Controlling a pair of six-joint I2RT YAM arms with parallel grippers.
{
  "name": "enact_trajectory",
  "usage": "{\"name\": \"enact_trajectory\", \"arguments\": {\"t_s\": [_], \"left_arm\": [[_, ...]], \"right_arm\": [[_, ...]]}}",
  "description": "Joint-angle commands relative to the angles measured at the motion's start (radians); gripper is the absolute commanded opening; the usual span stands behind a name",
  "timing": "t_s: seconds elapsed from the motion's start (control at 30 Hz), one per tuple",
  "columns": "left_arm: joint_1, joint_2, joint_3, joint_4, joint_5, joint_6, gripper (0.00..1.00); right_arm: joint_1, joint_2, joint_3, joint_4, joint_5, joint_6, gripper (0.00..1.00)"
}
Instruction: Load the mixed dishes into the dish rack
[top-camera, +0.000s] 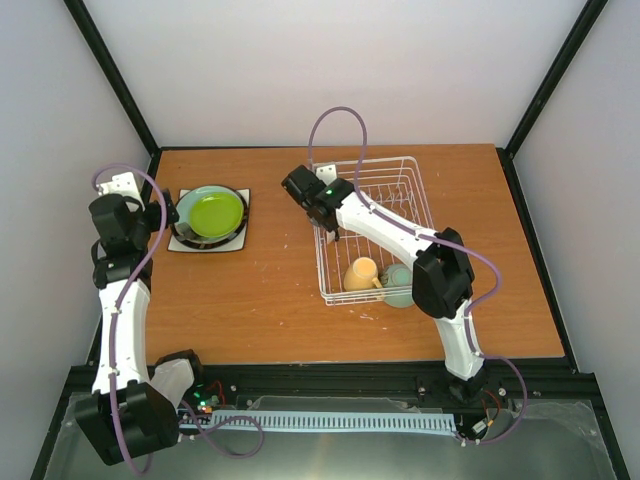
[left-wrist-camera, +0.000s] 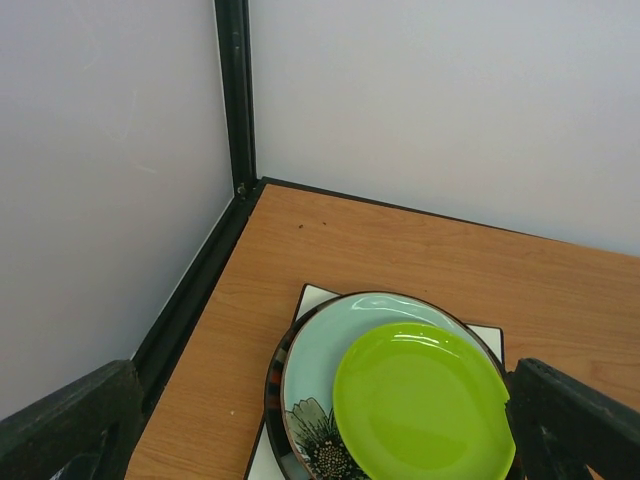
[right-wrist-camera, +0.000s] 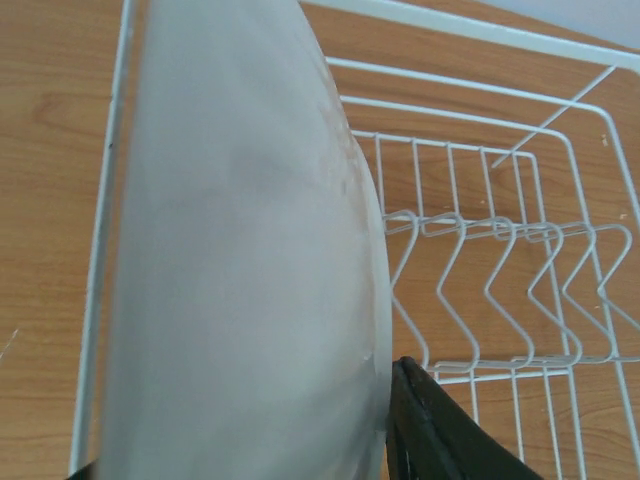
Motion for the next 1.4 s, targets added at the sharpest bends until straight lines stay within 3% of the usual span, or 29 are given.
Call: {"name": "enact_trajectory", "arguments": {"t_s": [0.0, 0.23, 0.5, 0.73, 1.1, 1.37], "left_arm": [[-0.006, -0.021, -0.006, 0.024, -0.012, 0.019, 1.0], [-0.006, -0.02, -0.007, 0.024, -0.016, 0.023, 1.0], [-0.005, -0.019, -0.012, 0.027, -0.046, 0.017, 1.0], [-0.005, 0.0, -0.024, 0.035, -0.037, -0.016, 1.0], [0.001, 0.066, -0.004, 0.007, -0.015, -0.047, 1.0], [0.022, 0.095, 0.007, -0.014, 0.041, -0.067, 1.0]], "right_arm": [[0.006, -0.002, -0.013, -0.018, -0.001, -0.004, 0.39], [0.008, -0.023, -0.027, -0.007, 0.022, -0.001, 0.65], [0.007, -0.075, -0.045, 0.022, 0.059, -0.009, 0.8], [0.007, -0.175, -0.086, 0.092, 0.075, -0.047, 0.83], [-0.011, -0.187, -0.098, 0.038, 0.155, -0.053, 0.85], [-0.029, -0.304, -0.184, 0.157, 0.035, -0.079, 0.88]]}}
